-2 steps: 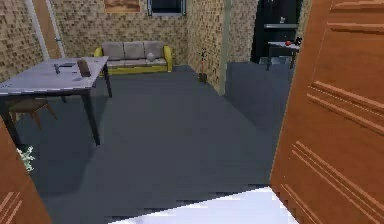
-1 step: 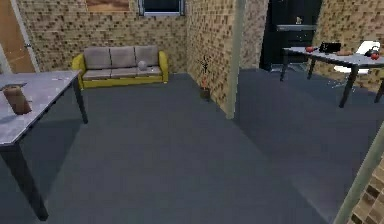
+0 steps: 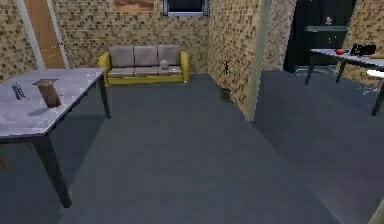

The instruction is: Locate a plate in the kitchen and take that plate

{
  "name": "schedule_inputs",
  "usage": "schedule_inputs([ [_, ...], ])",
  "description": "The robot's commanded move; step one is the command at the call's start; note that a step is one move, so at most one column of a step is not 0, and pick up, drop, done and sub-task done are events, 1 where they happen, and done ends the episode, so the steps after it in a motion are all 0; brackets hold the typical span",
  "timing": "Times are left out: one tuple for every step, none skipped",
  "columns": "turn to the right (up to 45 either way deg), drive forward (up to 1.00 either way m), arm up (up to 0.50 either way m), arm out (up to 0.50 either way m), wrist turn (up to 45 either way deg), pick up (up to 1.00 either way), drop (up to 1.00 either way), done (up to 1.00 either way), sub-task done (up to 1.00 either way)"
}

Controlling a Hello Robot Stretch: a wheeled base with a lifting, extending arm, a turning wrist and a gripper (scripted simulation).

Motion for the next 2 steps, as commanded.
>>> schedule_inputs([
  [0.0,0.65,0.00,0.00,0.0,0.00,0.00,0.00,0.00],
  [-12.0,0.00,0.00,0.00,0.0,0.00,0.00,0.00,0.00],
])
